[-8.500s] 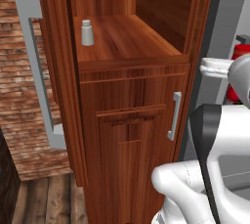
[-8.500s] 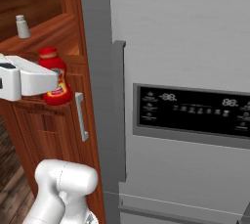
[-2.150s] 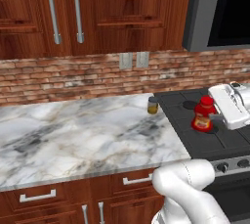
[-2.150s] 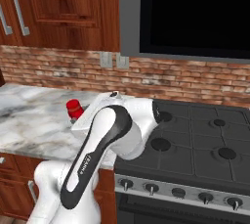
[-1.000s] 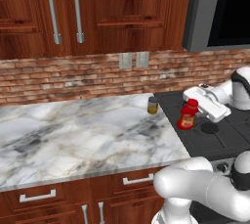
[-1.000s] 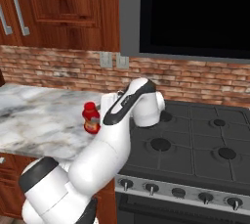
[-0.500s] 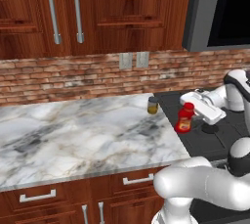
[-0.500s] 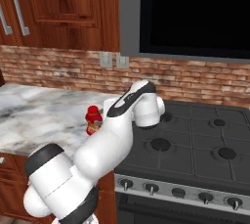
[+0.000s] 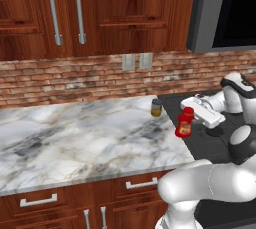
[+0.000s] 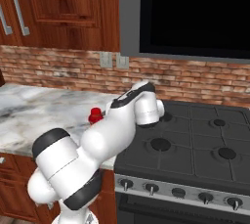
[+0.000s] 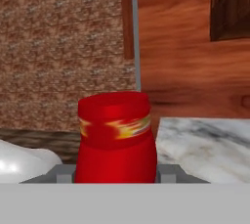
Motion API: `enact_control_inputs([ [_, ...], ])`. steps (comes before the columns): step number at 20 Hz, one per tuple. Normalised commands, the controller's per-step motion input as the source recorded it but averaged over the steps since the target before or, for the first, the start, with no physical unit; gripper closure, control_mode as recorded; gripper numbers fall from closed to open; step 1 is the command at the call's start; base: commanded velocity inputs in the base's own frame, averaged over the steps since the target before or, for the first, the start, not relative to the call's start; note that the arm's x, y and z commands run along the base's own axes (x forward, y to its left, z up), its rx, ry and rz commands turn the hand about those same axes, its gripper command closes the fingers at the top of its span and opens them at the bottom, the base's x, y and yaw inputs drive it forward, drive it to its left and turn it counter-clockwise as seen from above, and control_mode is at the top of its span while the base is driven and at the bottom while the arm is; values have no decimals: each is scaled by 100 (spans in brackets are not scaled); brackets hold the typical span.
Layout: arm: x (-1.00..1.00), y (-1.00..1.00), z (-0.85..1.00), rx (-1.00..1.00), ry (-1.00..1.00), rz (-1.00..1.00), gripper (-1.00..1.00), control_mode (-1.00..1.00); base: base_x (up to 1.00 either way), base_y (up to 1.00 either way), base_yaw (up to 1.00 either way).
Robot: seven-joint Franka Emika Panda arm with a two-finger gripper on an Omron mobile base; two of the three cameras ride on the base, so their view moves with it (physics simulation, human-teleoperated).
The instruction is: Collect the turmeric, ketchup, and shaker from the cabinet and place them next to the stove.
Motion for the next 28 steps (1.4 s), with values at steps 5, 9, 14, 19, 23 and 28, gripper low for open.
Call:
enact_control_inputs([
  [5,11,0,-21,-1,-2,-3,100,-100,0,0,0],
  [9,17,0,-18,-1,0,-4,100,-100,0,0,0],
  [14,18,0,-16,-1,0,-3,100,-100,0,0,0],
  [19,16,0,-13,0,0,-4,100,-100,0,0,0],
  [23,13,0,-7,0,0,-3,100,-100,0,0,0],
  [28,13,0,-9,0,0,-3,100,-100,0,0,0],
])
